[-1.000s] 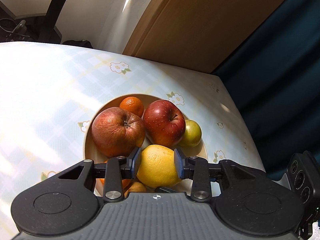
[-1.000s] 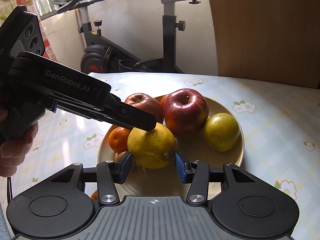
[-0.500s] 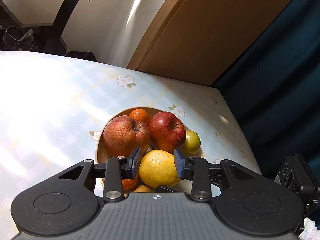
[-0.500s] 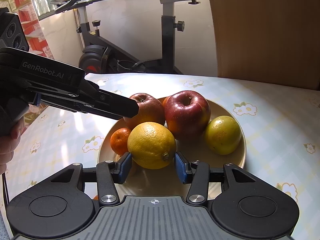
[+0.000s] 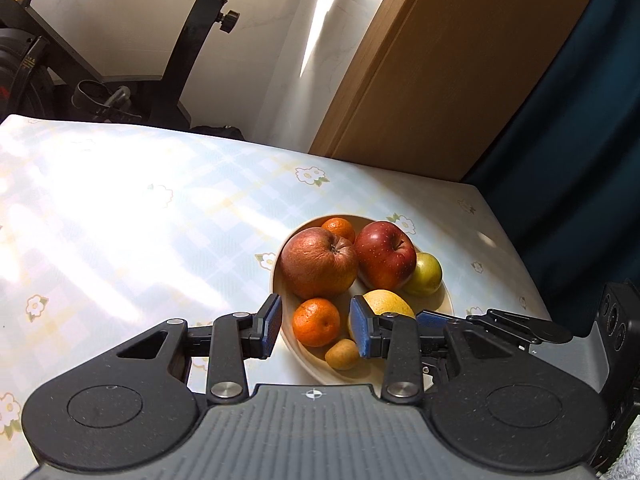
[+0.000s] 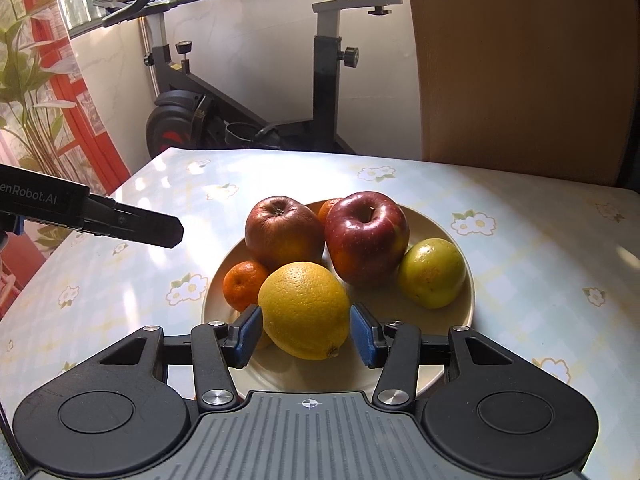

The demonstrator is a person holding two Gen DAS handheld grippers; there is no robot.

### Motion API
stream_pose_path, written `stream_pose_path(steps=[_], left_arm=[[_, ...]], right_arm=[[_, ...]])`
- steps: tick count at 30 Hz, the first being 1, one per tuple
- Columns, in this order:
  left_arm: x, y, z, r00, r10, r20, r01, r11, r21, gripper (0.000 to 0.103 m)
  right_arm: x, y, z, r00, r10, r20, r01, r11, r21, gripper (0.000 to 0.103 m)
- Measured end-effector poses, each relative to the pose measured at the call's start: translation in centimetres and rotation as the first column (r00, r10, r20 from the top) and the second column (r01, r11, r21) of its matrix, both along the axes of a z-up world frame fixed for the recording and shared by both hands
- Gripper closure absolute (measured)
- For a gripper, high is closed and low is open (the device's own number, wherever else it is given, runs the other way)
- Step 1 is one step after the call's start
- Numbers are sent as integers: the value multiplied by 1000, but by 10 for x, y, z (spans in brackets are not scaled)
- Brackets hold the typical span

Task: Organize fruits
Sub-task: 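Open both grippers to set the lemon on the plate, then move both grippers back toward the loose fruits beside the plate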

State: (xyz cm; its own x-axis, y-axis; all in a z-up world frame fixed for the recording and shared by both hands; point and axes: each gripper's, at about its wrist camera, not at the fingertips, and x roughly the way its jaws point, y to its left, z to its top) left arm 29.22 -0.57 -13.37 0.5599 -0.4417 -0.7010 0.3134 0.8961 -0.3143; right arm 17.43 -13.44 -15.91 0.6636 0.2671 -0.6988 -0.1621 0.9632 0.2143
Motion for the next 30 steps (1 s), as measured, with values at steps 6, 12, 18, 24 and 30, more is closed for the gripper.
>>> stream_pose_path(steps=[6,12,18,24,30], left_arm=[[-29,11,9,999,13,47,-15,999,31,63],[-55,19,18,995,25,99,-30,998,50,63],[-81,20,24,988,21,150,-32,997,68,62],[-99,18,22,986,2,164,-17,996,91,62],[-106,21,12,992,-5,129,-3,998,66,62]], right_arm=[[-10,-1,8,999,-32,6,32,999,5,58],[-25,0,17,998,-63,18,63,998,13,58],[-43,3,24,995,-98,27,97,995,31,58],[-64,8,26,992,-123,39,121,992,44,58],[-81,20,16,994,-107,6,107,994,33,58]])
